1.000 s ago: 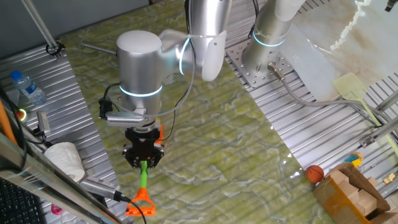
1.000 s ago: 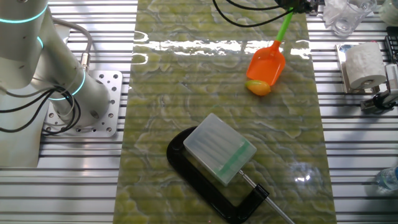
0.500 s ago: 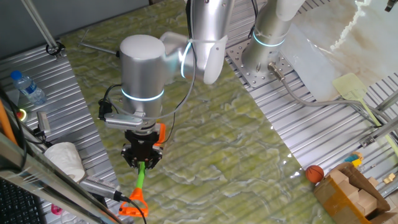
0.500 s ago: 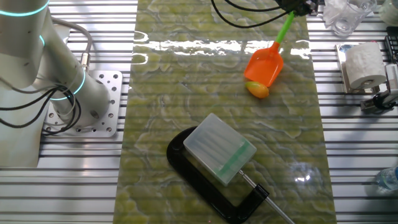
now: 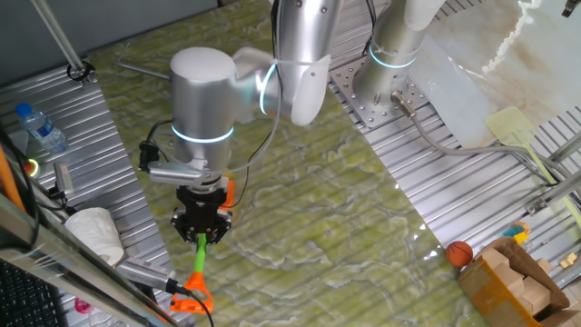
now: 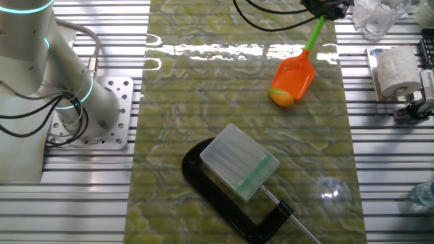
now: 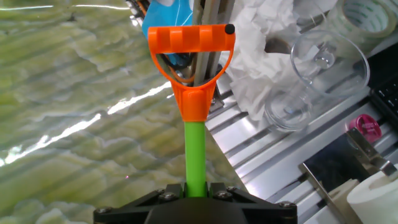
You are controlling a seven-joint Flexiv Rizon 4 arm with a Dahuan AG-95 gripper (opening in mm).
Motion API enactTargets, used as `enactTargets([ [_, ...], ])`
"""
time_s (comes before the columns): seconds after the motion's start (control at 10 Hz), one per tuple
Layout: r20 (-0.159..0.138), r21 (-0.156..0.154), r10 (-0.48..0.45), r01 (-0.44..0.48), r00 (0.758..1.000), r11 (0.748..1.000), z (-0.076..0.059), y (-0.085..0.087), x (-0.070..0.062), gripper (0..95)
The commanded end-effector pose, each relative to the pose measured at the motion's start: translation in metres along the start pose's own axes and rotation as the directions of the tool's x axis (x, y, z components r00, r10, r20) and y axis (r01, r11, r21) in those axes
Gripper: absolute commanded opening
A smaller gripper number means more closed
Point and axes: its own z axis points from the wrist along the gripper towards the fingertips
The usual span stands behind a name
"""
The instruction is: Use a shovel to scoop up an object
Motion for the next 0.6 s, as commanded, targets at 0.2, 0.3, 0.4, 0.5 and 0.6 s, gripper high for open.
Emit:
enactTargets([
  [0.2, -0.015, -0.011, 0.06, -0.06, 0.998, 0.998, 0.0018, -0.0051, -0.0019, 0.0],
  [0.3, -0.021, -0.013, 0.068, -0.068, 0.997, 0.998, 0.0019, -0.0079, -0.0022, 0.0],
  [0.4, -0.021, -0.016, 0.068, -0.068, 0.997, 0.998, 0.0025, -0.0094, -0.0008, 0.0],
  [0.5, -0.025, -0.028, 0.049, -0.05, 0.998, 0.998, 0.0034, -0.0116, 0.0001, 0.0],
  [0.6, -0.028, -0.033, 0.036, -0.037, 0.999, 0.999, 0.0035, -0.0135, 0.0001, 0.0],
])
